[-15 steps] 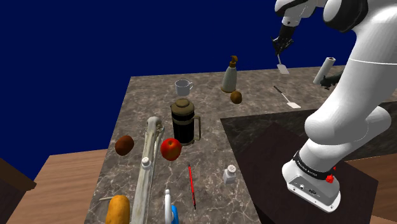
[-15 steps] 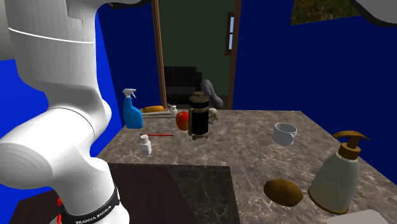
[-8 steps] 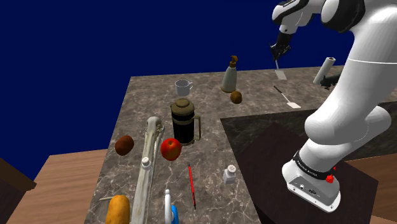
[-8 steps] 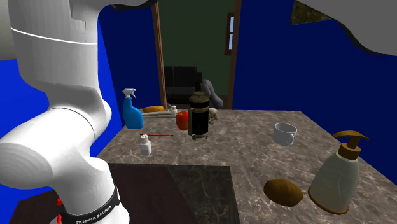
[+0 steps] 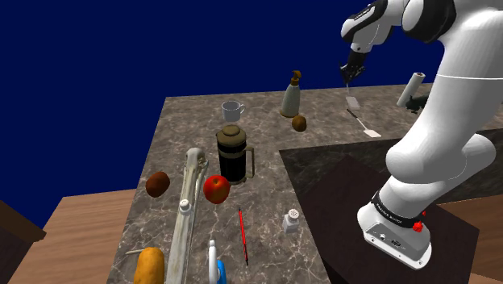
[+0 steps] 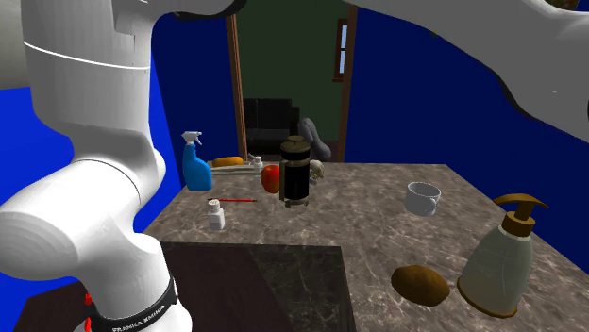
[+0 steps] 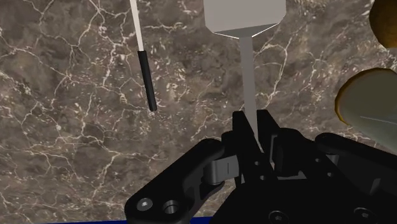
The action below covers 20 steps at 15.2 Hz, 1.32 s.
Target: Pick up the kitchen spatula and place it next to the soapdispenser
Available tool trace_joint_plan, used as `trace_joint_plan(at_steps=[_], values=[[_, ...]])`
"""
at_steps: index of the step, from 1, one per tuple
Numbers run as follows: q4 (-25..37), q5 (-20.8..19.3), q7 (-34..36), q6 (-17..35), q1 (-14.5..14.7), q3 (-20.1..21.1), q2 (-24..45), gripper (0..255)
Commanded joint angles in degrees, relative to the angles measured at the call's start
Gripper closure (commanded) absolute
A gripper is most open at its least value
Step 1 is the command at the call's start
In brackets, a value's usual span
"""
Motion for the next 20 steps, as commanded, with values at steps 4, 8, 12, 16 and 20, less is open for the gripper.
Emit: trace_joint_plan(at_steps=[4,8,12,16,20], values=[[-1.98,0.80,-0.53,3.46,-0.15,0.29,1.56,255],[-3.21,1.53,-1.04,6.06,-0.34,0.58,3.00,255],[-4.24,2.34,-1.60,8.59,-0.58,0.93,4.60,255],[-5.06,3.21,-2.19,11.05,-0.87,1.34,6.34,255],[-5.67,4.12,-2.82,13.45,-1.21,1.83,8.22,255]])
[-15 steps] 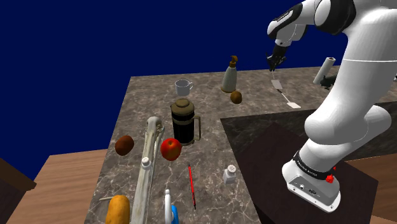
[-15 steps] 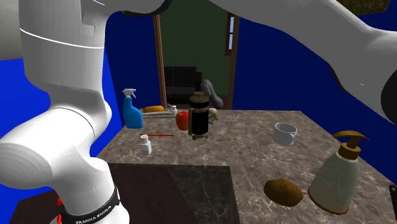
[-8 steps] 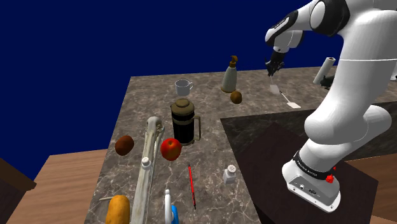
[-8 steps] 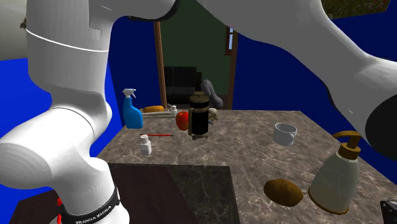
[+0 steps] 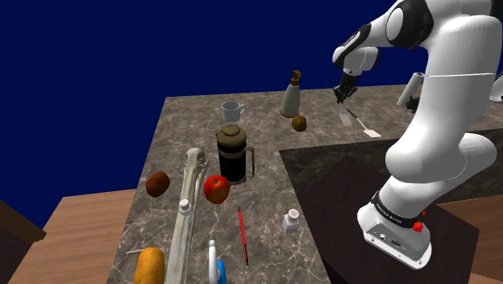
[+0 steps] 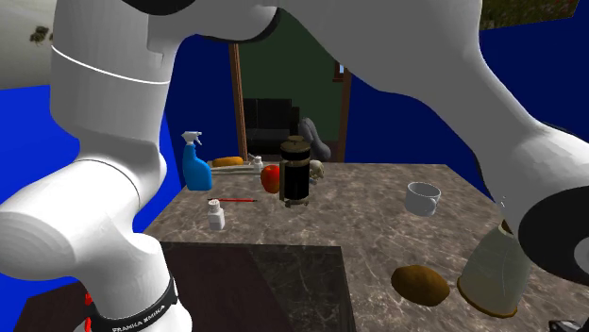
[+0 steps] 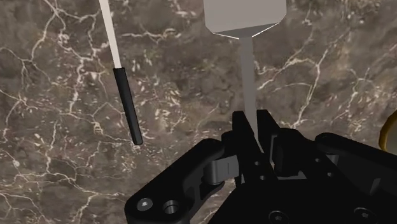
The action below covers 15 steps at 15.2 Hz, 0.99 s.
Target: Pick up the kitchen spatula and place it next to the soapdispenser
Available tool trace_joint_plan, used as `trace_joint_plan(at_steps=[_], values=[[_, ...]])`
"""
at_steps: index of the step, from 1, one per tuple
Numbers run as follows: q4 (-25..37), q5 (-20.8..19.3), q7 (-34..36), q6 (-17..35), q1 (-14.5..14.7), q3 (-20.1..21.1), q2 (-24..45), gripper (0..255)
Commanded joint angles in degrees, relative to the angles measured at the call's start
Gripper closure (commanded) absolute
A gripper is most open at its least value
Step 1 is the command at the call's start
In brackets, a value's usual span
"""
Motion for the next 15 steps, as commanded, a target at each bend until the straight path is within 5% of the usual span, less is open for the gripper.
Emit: trace_joint_plan(at_steps=[1,15], values=[[-0.42,0.45,-0.29,1.27,-0.14,0.25,0.87,255],[-0.77,3.81,-2.61,9.00,-1.81,2.58,8.46,255]])
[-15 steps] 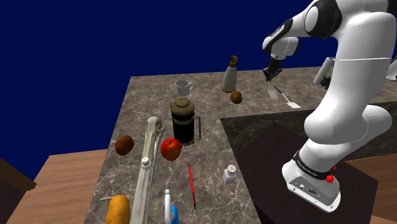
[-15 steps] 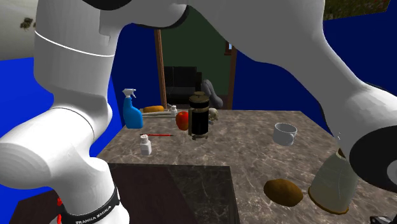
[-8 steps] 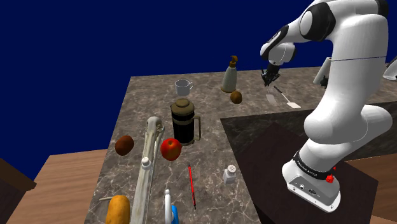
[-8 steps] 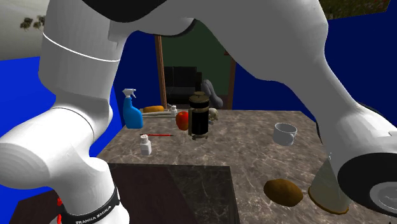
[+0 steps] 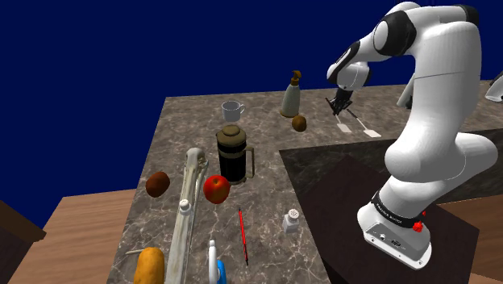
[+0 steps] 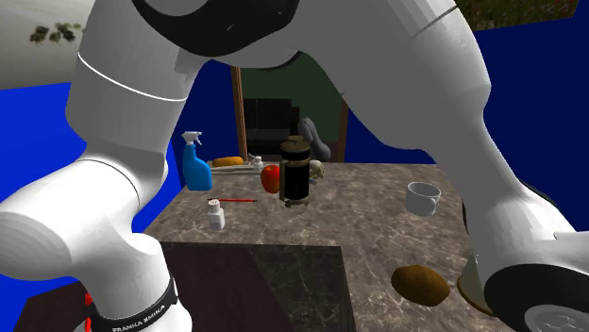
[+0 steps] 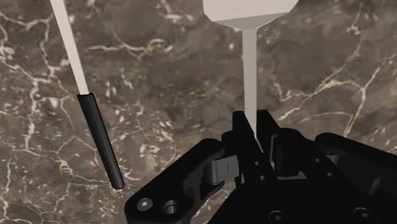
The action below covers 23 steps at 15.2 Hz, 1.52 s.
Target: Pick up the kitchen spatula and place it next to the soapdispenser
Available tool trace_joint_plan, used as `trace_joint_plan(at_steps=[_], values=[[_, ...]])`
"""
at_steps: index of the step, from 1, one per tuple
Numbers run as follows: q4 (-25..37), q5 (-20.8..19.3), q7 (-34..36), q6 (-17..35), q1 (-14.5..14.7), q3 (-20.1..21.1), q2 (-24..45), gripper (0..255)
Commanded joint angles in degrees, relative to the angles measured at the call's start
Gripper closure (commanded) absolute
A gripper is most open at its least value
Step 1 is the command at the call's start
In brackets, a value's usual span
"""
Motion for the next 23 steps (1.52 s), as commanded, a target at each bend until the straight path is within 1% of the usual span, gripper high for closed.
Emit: trace_joint_plan(at_steps=[1,8,9,14,18,23], values=[[0.14,0.49,-0.34,1.07,-0.29,0.39,1.20,255],[0.14,0.48,-0.33,1.07,-0.29,0.40,1.20,255],[0.14,0.48,-0.33,1.07,-0.29,0.40,1.20,0],[0.14,0.48,-0.34,1.07,-0.29,0.40,1.20,0],[-0.79,-1.79,1.14,-3.68,1.04,-1.41,-4.59,0],[-0.79,-1.81,1.15,-3.68,1.03,-1.39,-4.60,0]])
